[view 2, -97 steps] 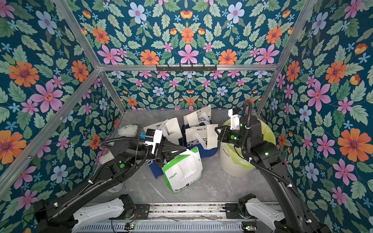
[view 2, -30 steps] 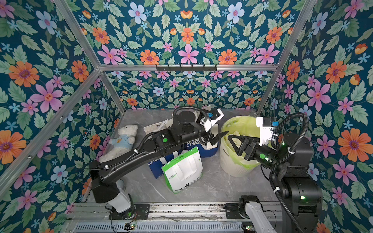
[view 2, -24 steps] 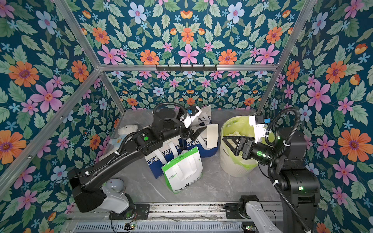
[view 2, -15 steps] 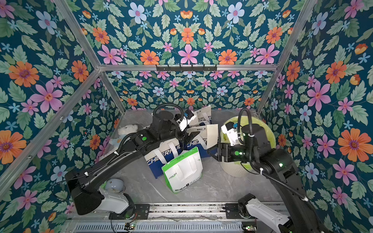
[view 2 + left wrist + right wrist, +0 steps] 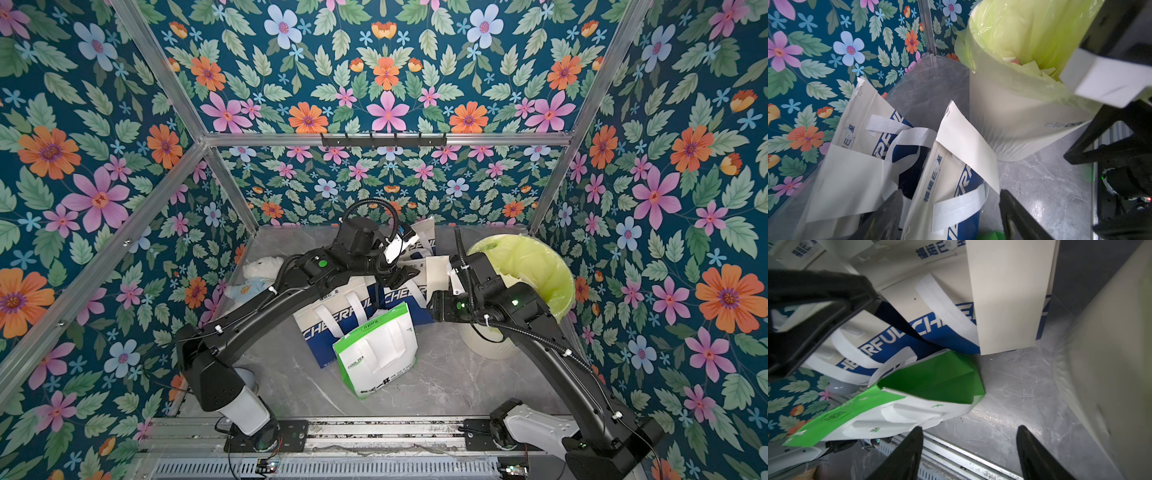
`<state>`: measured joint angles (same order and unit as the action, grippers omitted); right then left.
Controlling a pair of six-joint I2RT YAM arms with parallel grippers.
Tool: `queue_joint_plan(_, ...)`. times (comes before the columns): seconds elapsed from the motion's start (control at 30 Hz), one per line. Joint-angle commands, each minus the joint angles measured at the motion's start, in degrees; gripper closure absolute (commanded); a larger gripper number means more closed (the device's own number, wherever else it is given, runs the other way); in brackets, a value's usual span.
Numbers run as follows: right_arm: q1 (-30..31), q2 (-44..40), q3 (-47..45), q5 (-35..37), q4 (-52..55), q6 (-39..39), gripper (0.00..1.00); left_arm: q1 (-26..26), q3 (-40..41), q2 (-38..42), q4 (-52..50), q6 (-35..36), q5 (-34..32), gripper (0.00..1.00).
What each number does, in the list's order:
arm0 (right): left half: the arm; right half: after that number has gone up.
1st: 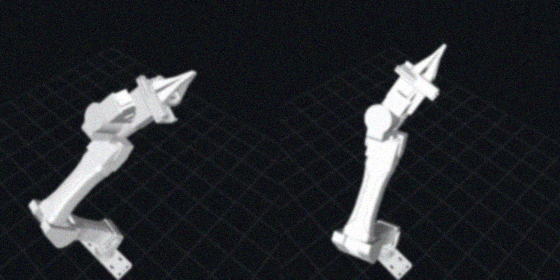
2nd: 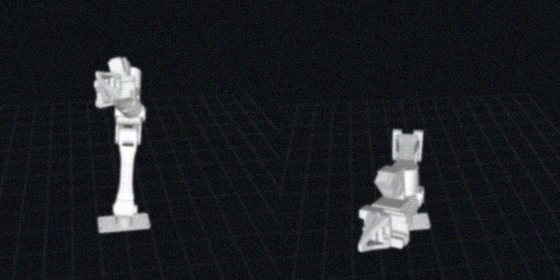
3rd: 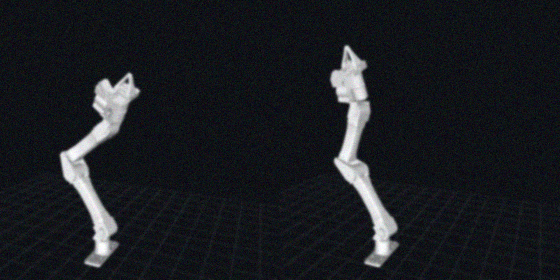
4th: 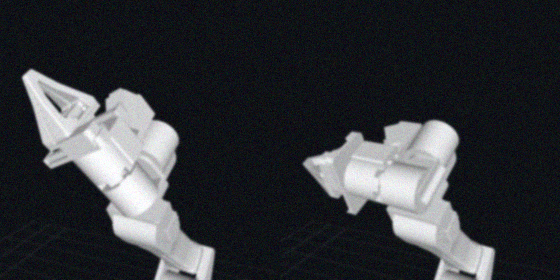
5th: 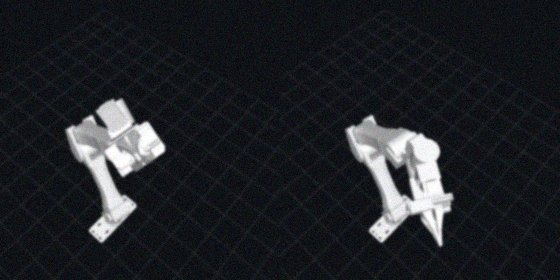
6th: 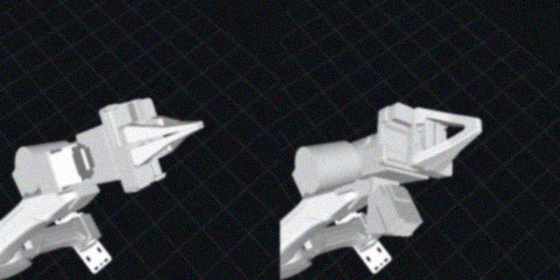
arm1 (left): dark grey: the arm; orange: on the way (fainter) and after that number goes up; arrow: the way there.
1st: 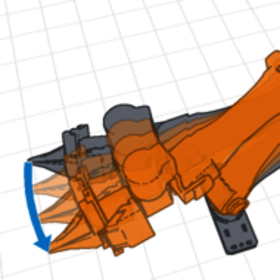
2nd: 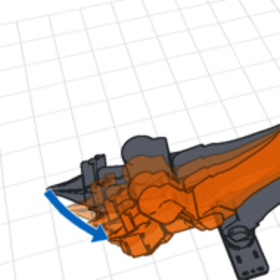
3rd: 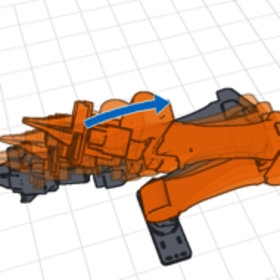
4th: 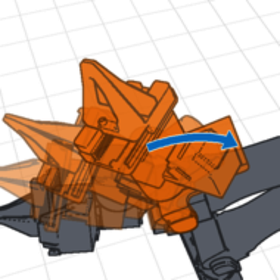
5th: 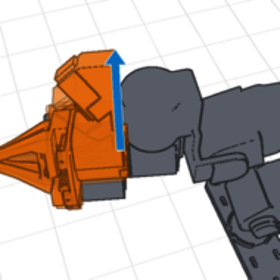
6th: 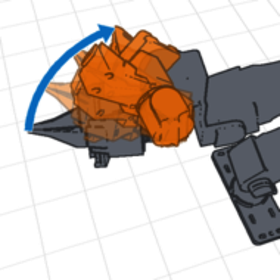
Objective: Shred takeout receipts and throw away
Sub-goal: Pick up the takeout bag at the center of the board.
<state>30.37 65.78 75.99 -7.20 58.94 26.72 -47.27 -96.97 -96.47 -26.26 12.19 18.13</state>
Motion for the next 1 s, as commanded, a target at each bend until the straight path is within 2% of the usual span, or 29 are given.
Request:
queue_joint_plan(0.0,-1.2,1.6,0.9,6.2,0.2,-1.6,0.27,0.7,-1.3,-1.6,-3.1,1.3,2.7,0.26)
queue_joint_plan(0.17,-4.3,2.8,1.6,4.8,-2.1,-2.0,0.25,2.7,-1.3,-3.5,-3.6,1.3,5.2,0.33)
queue_joint_plan(0.37,-4.4,6.2,6.4,4.4,-1.1,-3.1,0.21,4.3,-0.6,-5.3,-3.8,1.2,7.2,0.43)
queue_joint_plan(0.47,-4.2,8.2,9.2,4.5,-0.3,-2.8,0.2,4.4,0.1,-5.8,-3.2,1.0,7.6,0.44)
queue_joint_plan(0.77,-0.9,16.6,19.5,12.2,4.4,-1.0,0.19,5.0,3.1,-4.0,-0.1,1.0,8.9,0.46)
queue_joint_plan(0.87,0.3,20.4,23.2,14.7,5.7,-0.3,0.19,5.1,3.3,-3.8,-0.3,1.3,9.6,0.57)
queue_joint_plan(0.93,1.0,22.6,25.1,16.5,6.2,0.1,0.2,5.2,3.5,-3.8,-0.7,1.2,9.3,0.69)
queue_joint_plan(0.97,1.3,23.2,25.3,17.4,5.9,0.2,0.2,5.1,3.5,-4.0,-0.8,0.9,8.9,0.78)
